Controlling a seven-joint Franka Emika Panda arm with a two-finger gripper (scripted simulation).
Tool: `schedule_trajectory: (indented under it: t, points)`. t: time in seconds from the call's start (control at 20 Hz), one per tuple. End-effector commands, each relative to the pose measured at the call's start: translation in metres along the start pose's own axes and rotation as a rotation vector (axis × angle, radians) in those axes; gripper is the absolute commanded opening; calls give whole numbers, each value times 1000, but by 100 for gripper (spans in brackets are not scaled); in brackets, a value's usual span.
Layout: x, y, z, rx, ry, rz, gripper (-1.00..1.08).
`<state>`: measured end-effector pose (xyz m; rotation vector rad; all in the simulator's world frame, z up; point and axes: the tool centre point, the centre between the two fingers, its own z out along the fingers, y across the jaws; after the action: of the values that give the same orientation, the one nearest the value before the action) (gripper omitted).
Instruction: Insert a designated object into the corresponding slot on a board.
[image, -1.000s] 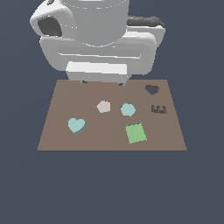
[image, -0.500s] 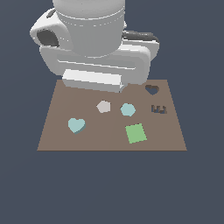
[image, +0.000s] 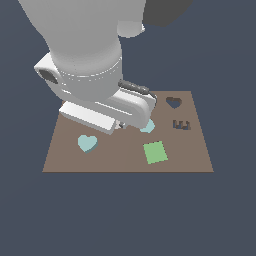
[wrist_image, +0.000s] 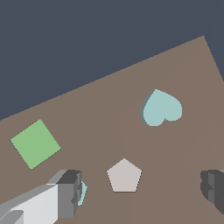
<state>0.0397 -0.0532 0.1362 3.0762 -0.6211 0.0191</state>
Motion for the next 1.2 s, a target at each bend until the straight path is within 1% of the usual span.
schedule_trajectory:
  t: [0.0,0.3,0.6,0.9,1.15]
  points:
    - [10,8,16,-2,-2,95,100]
    - [31,28,50,-3,-6,307,100]
    - [42,44,74,-3,-10,457,100]
    - [47,54,87,-3,-12,538,100]
    - [48,56,89,-3,-13,550,100]
